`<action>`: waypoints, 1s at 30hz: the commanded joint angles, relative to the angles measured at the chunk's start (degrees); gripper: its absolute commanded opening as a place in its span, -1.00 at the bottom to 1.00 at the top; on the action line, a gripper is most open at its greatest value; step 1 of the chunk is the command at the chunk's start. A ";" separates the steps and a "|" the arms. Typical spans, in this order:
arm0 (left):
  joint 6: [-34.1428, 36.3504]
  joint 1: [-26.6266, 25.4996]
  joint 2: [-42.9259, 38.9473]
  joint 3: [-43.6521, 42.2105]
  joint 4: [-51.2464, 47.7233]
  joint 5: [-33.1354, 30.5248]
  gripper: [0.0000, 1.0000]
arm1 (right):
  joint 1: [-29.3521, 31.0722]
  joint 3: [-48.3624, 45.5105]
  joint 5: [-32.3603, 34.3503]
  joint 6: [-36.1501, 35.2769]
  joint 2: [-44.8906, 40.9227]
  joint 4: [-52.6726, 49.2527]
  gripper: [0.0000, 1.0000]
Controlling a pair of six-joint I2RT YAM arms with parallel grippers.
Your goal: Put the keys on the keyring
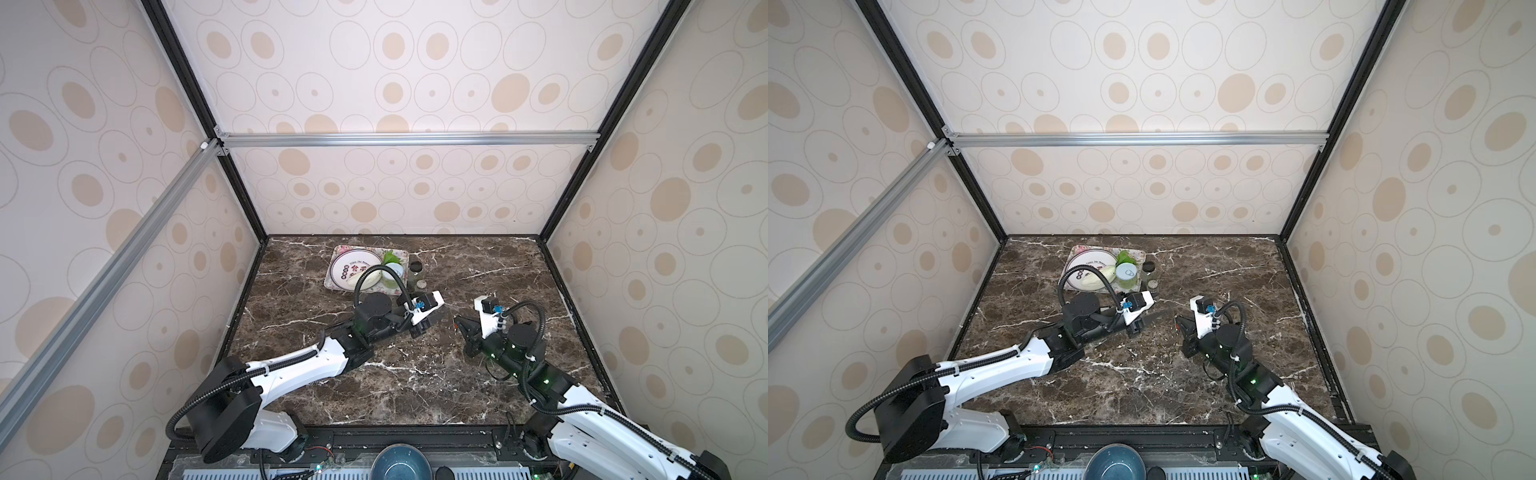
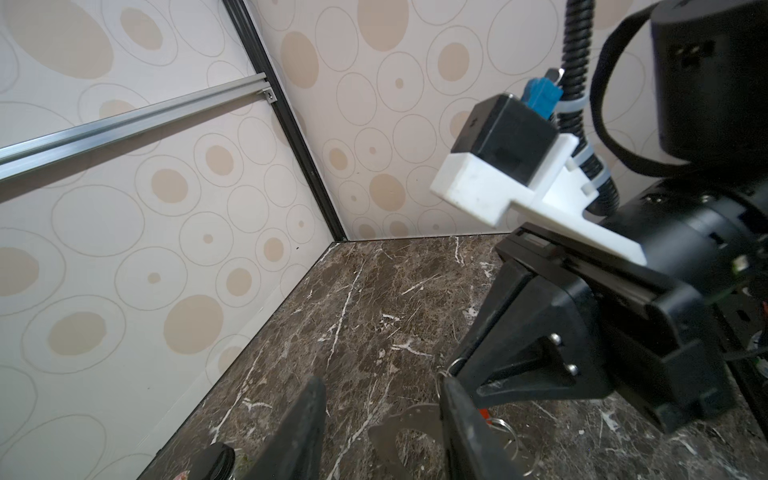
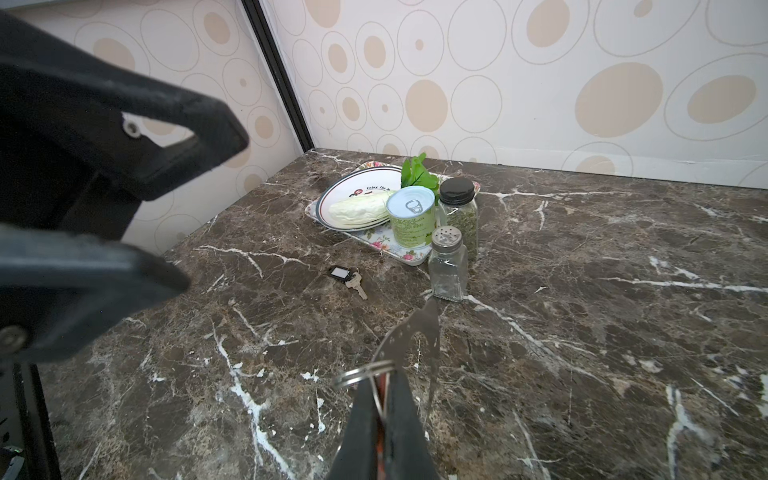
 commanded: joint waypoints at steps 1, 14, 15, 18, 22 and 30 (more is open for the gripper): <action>2.32 0.30 2.52 5.66 -6.76 5.16 -0.16 | -0.15 0.14 0.37 -0.83 -0.89 0.33 -1.00; 8.22 -1.05 7.69 13.03 -19.64 5.37 -0.30 | -0.10 0.15 0.61 -0.83 -1.33 -0.03 -1.00; 8.39 -1.11 7.53 12.78 -19.53 5.41 -0.27 | -0.17 0.15 0.62 -0.80 -1.32 0.09 -1.00; 8.86 -1.13 7.50 12.72 -19.95 5.65 -0.23 | -0.17 0.01 0.43 -0.84 -1.34 0.26 -1.00; 9.24 -1.20 8.12 13.42 -20.83 6.10 -0.20 | -0.17 0.00 0.36 -0.80 -1.32 0.20 -1.00; 8.78 -1.27 9.77 14.68 -21.09 5.41 -0.31 | -0.16 -0.07 -0.67 -1.03 -1.33 0.65 -1.00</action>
